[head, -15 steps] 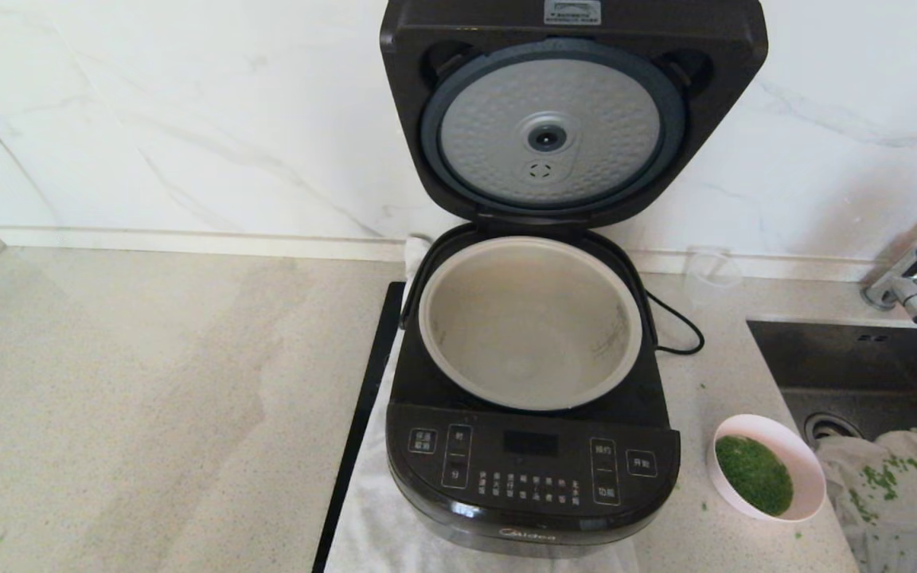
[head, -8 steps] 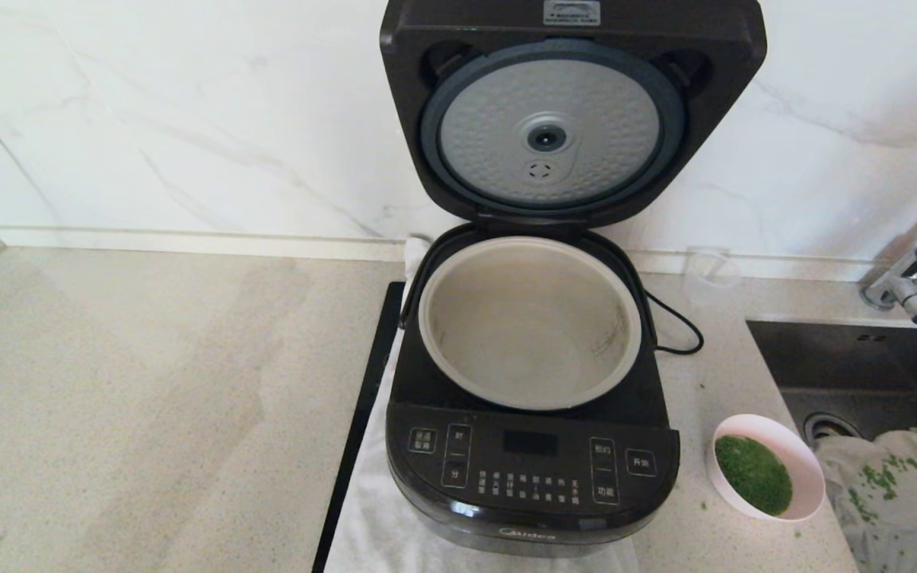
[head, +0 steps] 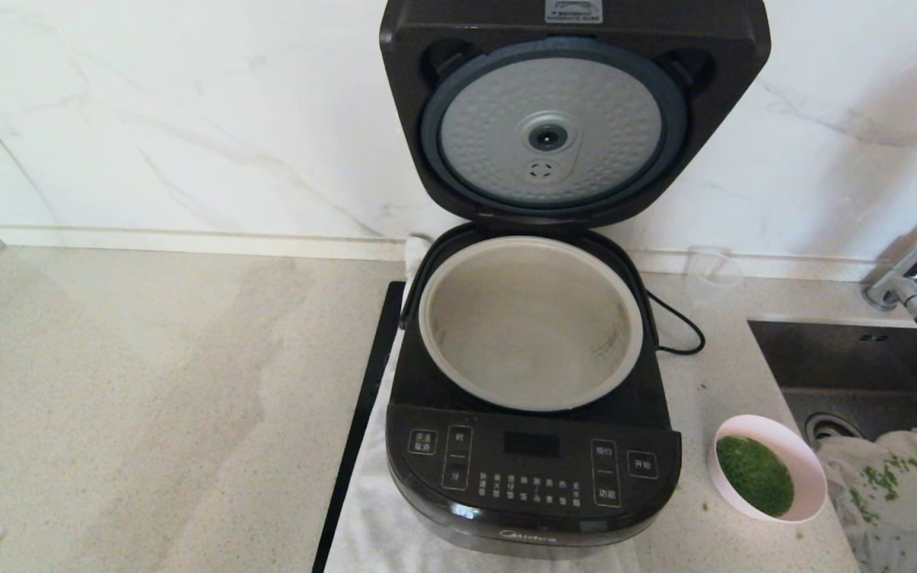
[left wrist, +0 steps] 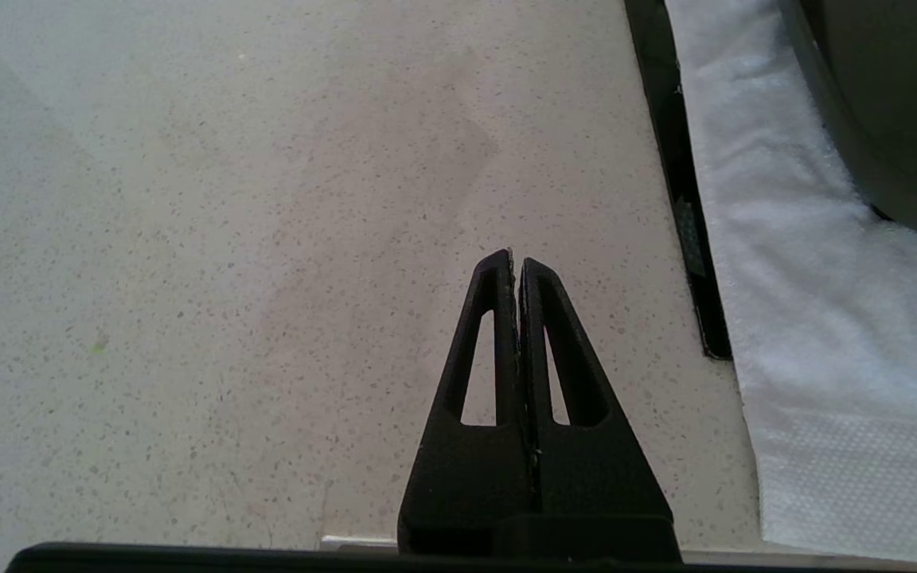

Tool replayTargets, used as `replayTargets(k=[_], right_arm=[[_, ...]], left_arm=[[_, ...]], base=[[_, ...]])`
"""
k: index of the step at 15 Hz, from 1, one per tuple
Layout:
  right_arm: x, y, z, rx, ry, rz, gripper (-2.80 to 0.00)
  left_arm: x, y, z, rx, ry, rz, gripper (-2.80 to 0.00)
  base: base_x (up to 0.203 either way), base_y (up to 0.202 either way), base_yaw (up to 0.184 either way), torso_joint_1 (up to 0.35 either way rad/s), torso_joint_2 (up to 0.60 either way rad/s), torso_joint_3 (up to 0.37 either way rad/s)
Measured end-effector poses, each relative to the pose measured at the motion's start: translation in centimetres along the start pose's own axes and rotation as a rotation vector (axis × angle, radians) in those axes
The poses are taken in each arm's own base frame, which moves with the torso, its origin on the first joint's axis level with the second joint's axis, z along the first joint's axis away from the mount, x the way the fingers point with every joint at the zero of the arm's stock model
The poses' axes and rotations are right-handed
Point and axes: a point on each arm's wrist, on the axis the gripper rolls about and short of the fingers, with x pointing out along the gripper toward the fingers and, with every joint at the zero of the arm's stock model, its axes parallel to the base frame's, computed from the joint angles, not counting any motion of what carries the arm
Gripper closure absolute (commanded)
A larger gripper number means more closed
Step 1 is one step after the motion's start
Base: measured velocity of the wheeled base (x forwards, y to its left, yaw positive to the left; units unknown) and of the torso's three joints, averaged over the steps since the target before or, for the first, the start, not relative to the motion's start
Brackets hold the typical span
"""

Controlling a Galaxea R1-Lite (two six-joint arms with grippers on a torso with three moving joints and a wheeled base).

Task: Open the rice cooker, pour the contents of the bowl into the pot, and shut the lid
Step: Turn on the tap

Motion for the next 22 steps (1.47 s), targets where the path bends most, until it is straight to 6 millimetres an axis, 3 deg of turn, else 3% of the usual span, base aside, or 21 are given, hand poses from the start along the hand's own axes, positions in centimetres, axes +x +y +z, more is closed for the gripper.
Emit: replayTargets(k=[4,8,15,22], right_arm=[[8.5,1.3,0.9,0.043,-0.050,-0.287,0.00],[14.3,-0.5,1.2,0.074,-0.118,-0.467,0.00],[18.7,-2.2,-0.4,0.037,-0.123,-0.569,0.00],[20.8,-2.0,-0.8,0.050,-0.166,-0.589,0.00]], left_arm=[[0.0,0.0,0.0,0.000,0.000,0.000,0.00],[0.0,0.0,0.0,0.000,0.000,0.000,0.00],[0.0,0.0,0.0,0.000,0.000,0.000,0.00],[0.0,0.0,0.0,0.000,0.000,0.000,0.00]], base=[[0.000,0.000,0.000,0.000,0.00,0.000],[0.000,0.000,0.000,0.000,0.00,0.000],[0.000,0.000,0.000,0.000,0.00,0.000],[0.000,0.000,0.000,0.000,0.00,0.000]])
